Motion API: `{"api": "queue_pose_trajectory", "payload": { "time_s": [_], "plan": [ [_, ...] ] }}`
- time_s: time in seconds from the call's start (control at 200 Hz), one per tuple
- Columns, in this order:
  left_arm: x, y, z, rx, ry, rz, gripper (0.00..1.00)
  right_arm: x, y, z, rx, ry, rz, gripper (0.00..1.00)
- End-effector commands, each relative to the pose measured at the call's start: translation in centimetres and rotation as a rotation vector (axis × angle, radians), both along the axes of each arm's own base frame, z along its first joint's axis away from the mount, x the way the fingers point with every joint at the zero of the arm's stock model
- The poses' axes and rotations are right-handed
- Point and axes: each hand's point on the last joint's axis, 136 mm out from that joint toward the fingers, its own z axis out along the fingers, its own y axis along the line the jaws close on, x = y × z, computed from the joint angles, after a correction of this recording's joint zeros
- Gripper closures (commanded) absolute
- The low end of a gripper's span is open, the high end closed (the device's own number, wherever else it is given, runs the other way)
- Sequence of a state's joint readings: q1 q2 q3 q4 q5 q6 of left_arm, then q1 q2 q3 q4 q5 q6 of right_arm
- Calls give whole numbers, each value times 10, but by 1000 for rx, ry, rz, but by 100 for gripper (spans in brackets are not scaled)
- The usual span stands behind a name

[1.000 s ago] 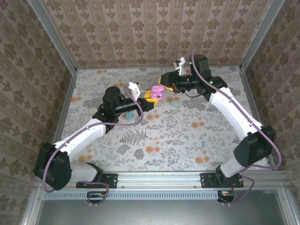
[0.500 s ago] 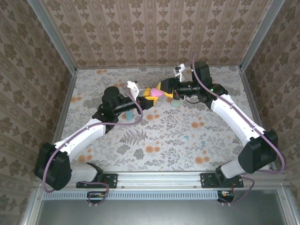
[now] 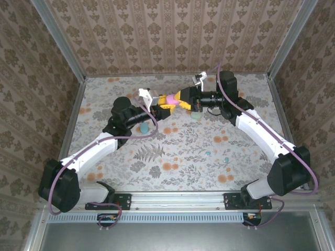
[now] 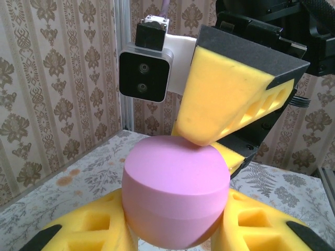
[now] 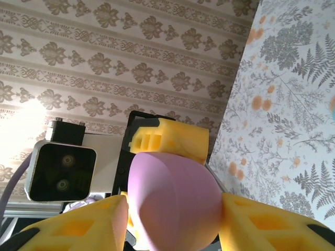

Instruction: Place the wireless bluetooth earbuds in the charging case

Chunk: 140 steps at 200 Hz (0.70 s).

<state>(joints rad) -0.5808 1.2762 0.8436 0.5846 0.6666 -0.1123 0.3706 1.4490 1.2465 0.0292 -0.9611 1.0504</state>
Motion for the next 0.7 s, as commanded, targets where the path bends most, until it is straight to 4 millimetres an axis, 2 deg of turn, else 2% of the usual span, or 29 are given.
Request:
{"api": "queue_pose_trajectory", "payload": {
  "time_s": [0.0,0.26,0.47,0.615,0.695],
  "plan": [
    [-3,2,11,-28,-22,-13,73,-2,5,5,58,3,53,51],
    [-4,3,16,-36,-27,-16,73,1,8,3,78,14,70,52],
    [-3,3,14,-30,-20,-8,71,1,8,6,86,-5,71,68],
    [2,4,13,-22,-13,17,66,3,6,5,72,-27,45,74],
    [2,5,10,-14,-8,25,56,5,2,5,56,-49,12,76]
  ]
}}
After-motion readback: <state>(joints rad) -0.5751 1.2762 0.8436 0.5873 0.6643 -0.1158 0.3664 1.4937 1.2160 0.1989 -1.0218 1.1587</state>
